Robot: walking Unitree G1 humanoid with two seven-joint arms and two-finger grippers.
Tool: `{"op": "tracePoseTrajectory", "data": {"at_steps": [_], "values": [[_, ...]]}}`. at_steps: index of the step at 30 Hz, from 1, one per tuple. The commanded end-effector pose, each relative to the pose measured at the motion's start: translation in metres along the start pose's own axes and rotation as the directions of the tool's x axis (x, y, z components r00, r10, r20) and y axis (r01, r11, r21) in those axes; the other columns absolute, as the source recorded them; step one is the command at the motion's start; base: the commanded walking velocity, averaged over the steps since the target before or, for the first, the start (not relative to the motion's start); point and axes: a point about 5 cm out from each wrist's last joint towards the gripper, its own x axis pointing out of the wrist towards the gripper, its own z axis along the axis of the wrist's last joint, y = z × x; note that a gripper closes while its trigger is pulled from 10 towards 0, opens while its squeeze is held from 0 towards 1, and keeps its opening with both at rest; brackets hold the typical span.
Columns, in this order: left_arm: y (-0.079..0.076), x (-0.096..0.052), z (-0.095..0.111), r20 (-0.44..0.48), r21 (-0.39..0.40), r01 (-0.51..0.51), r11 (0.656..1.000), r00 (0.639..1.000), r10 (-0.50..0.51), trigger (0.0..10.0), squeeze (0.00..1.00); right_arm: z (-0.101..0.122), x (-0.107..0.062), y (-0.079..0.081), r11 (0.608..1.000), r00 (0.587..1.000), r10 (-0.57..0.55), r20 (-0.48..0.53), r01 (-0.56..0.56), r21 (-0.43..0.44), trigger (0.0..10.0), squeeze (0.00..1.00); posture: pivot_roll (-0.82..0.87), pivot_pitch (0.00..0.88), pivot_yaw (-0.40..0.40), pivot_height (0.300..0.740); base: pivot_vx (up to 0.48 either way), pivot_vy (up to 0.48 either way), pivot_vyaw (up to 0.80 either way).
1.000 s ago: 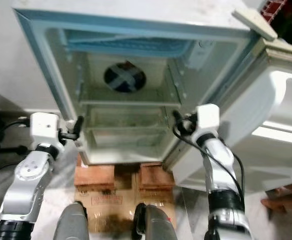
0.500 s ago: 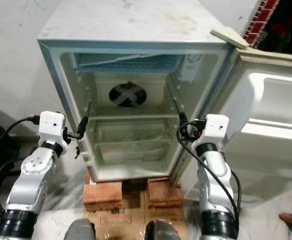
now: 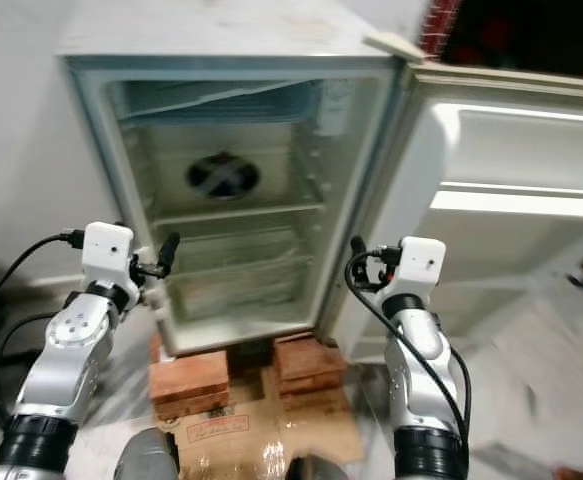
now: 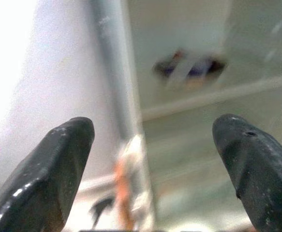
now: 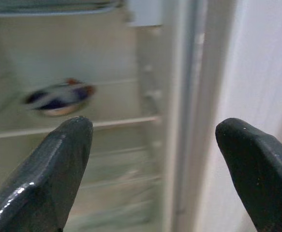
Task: Restocking fridge
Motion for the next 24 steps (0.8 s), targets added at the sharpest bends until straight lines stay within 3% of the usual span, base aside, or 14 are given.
{"op": "tracePoseTrajectory", "data": {"at_steps": [1, 7, 15, 24], "values": [[-0.0039, 0.0069, 0.0162, 0.064, 0.01, 0.038, 0.999, 0.997, -0.039, 10.0, 0.0, 0.0044, 0.0, -0.0057, 1.0, 0.999, -0.03, 0.016, 0.03, -0.007, 10.0, 0.0, 0.1, 0.0, -0.052, 0.74, 0.0, 0.0, 0.0], [-0.0067, 0.0084, 0.0169, 0.083, 0.001, 0.099, 0.995, 0.992, -0.099, 10.0, 0.0, 0.0047, -0.0013, -0.0093, 0.998, 0.998, -0.057, 0.012, 0.057, -0.014, 10.0, 0.0, 0.09, 0.0, -0.052, 0.74, 0.0, -0.05, 0.0], [-0.0033, 0.0115, 0.0166, 0.083, -0.003, 0.096, 0.995, 0.992, -0.095, 10.0, 0.0, 0.0042, 0.0007, -0.0143, 0.997, 0.997, -0.072, 0.009, 0.072, -0.019, 10.0, 0.0, 0.09, 0.0, -0.051, 0.74, 0.061, -0.399, -0.71], [-0.0057, 0.0109, 0.0136, 0.082, -0.004, 0.104, 0.995, 0.991, -0.103, 10.0, 0.0, 0.0059, 0.0054, -0.0117, 0.998, 0.998, -0.053, 0.019, 0.054, -0.028, 10.0, 0.0, 0.1, 0.0, -0.053, 0.74, 0.0, -0.417, 0.0]]}}
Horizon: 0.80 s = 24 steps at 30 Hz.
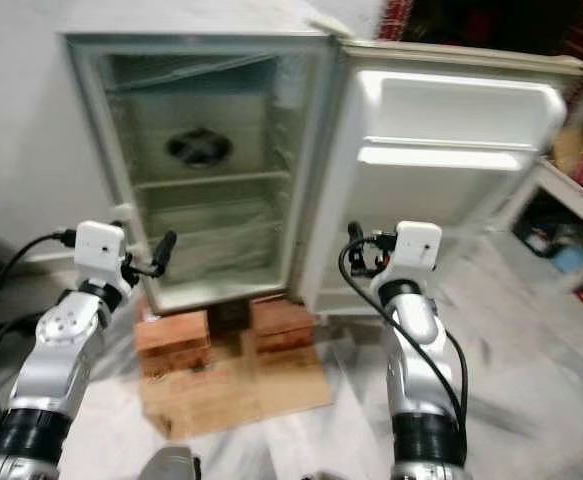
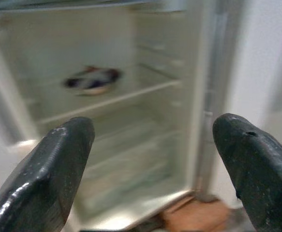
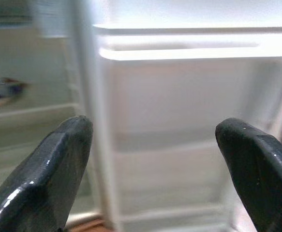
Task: Restocking fridge
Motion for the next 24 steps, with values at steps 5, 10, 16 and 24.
{"op": "tracePoseTrajectory", "data": {"at_steps": [5, 10, 16, 24], "values": [[-0.0086, 0.0021, 0.0002, 0.004, 0.003, 0.029, 1.0, 1.0, -0.029, 10.0, 0.0, 0.0009, 0.0013, -0.0084, 1.0, 1.0, -0.017, -0.001, 0.017, -0.011, 10.0, 0.0, 0.09, 0.0, -0.056, 0.74, 0.051, -0.414, 0.0], [-0.0067, 0.0028, -0.0021, -0.011, 0.015, 0.017, 1.0, 1.0, -0.017, 10.0, 0.0, 0.0015, 0.0014, -0.0066, 0.999, 1.0, 0.024, 0.003, -0.024, -0.04, 10.0, 0.0, 0.1, 0.0, -0.061, 0.74, 0.406, -0.081, 0.13], [-0.0062, 0.0025, -0.0024, -0.012, 0.018, 0.015, 1.0, 1.0, -0.015, 10.0, 0.0, 0.0004, 0.0012, -0.0057, 0.999, 0.999, 0.032, -0.002, -0.032, -0.043, 10.0, 0.0, 0.1, 0.0, -0.067, 0.74, 0.475, 0.0, 0.33], [-0.0027, 0.0025, -0.004, -0.025, 0.023, 0.003, 1.0, 1.0, -0.002, 10.0, 0.0, 0.0004, 0.0034, -0.0003, 0.996, 0.998, 0.065, 0.002, -0.065, -0.054, 10.0, 0.0, 0.1, 0.0, -0.059, 0.74, 0.48, 0.0, 0.61]]}}
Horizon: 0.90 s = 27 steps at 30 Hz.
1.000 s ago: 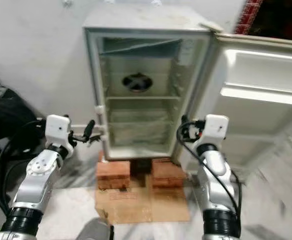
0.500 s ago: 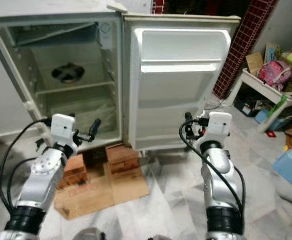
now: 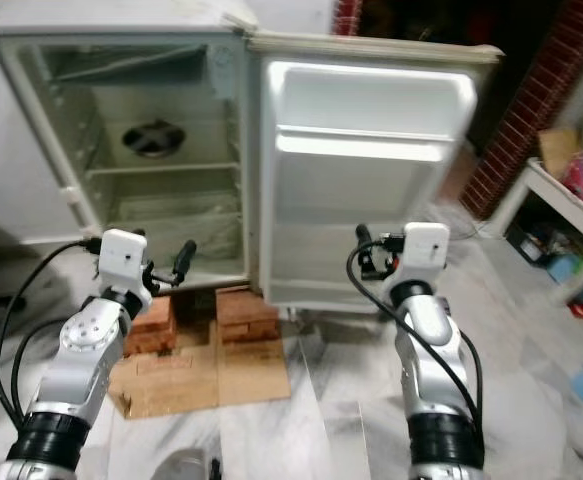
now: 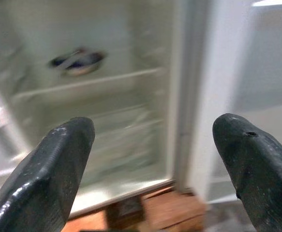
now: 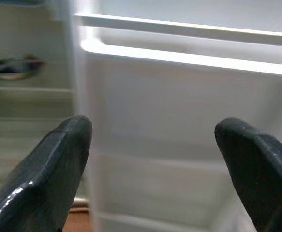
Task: Restocking fridge
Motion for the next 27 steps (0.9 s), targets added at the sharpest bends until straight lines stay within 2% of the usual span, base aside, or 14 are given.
{"op": "tracePoseTrajectory", "data": {"at_steps": [1, 5, 9, 14, 19, 22, 26, 27], "values": [[0.0, 0.004, 0.005, 0.011, 0.008, -0.002, 1.0, 1.0, 0.002, 10.0, 0.0, 0.002, 0.001, -0.003, 1.0, 1.0, -0.008, 0.012, 0.008, 0.004, 10.0, 0.0, 0.1, 0.0, -0.058, 0.74, 0.48, 0.0, 0.73], [-0.003, 0.004, 0.005, 0.014, 0.018, 0.009, 1.0, 1.0, -0.009, 10.0, 0.0, 0.003, 0.002, -0.003, 1.0, 1.0, -0.007, 0.014, 0.007, 0.004, 10.0, 0.0, 0.1, 0.0, -0.058, 0.74, 0.48, 0.0, 0.65], [-0.005, 0.004, 0.004, 0.011, 0.022, 0.019, 1.0, 1.0, -0.019, 10.0, 0.0, -0.001, 0.001, -0.005, 1.0, 1.0, 0.002, -0.004, -0.002, 0.02, 10.0, 0.0, 0.1, 0.0, -0.059, 0.74, 0.43, 0.0, 0.0], [-0.009, 0.004, 0.003, 0.013, 0.003, 0.036, 0.999, 0.999, -0.036, 10.0, 0.0, -0.013, -0.003, -0.002, 0.997, 0.995, 0.071, -0.074, -0.069, 0.026, 10.0, 0.0, 0.1, 0.0, -0.062, 0.74, 0.308, -0.362, 0.0], [-0.013, 0.003, 0.003, 0.014, -0.02, 0.048, 0.999, 0.999, -0.048, 10.0, 0.0, -0.036, -0.015, -0.007, 0.996, 0.968, 0.092, -0.233, -0.086, 0.037, 10.0, 0.0, 0.1, 0.0, -0.064, 0.74, 0.0, 0.0, 0.0], [-0.013, 0.003, 0.003, 0.013, -0.019, 0.046, 0.999, 0.999, -0.046, 10.0, 0.0, -0.043, -0.022, -0.01, 0.994, 0.952, 0.102, -0.289, -0.088, 0.064, 10.0, 0.0, 0.1, 0.0, -0.067, 0.74, 0.0, 0.0, 0.0], [-0.011, 0.001, 0.001, 0.012, 0.0, 0.053, 0.999, 0.999, -0.053, 10.0, 0.0, -0.06, -0.043, -0.032, 0.994, 0.887, 0.085, -0.454, -0.106, -0.021, 10.0, 0.0, 0.09, 0.0, -0.069, 0.74, 0.0, 0.0, 0.0], [-0.011, 0.001, 0.001, 0.012, 0.0, 0.053, 0.999, 0.999, -0.053, 10.0, 0.0, -0.06, -0.043, -0.032, 0.994, 0.887, 0.085, -0.454, -0.106, -0.021, 10.0, 0.0, 0.09, 0.0, -0.069, 0.74, 0.0, 0.0, 0.0]]}}
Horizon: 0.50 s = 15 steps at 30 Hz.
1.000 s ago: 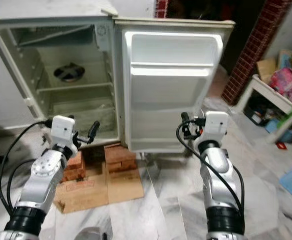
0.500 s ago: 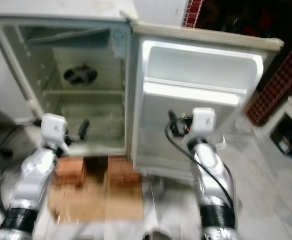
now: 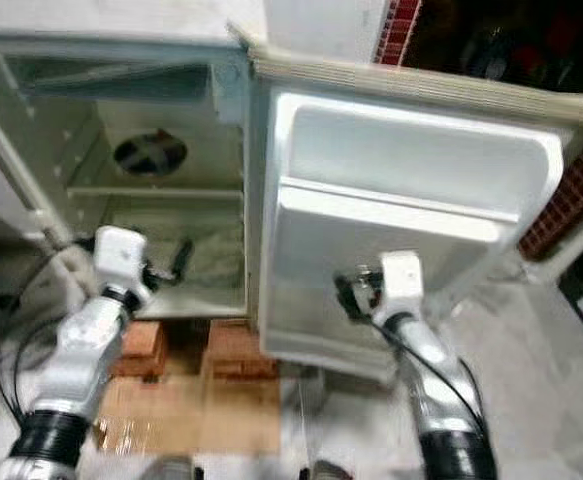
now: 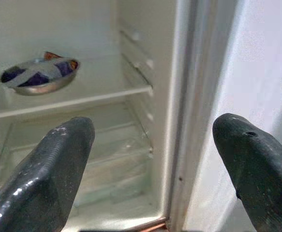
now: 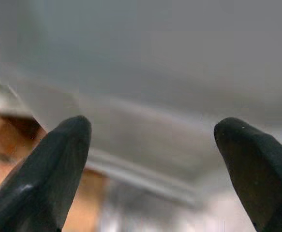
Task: Restocking fridge
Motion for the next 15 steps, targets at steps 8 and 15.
{"op": "tracePoseTrajectory", "data": {"at_steps": [8, 15], "values": [[0.006, -0.002, 0.003, 0.013, 0.018, -0.001, 1.0, 1.0, 0.0, 10.0, 0.0, 0.001, 0.002, -0.019, 0.99, 0.989, -0.138, -0.042, 0.138, -0.007, 10.0, 0.0, 0.1, 0.0, -0.07, 0.74, 0.0, -0.418, 0.0], [0.01, -0.002, 0.003, 0.009, 0.024, -0.006, 1.0, 1.0, 0.006, 10.0, 0.0, -0.002, 0.007, -0.033, 0.986, 0.979, -0.162, -0.125, 0.156, -0.054, 10.0, 0.0, 0.1, 0.0, -0.06, 0.74, 0.0, -0.442, 0.0]]}}
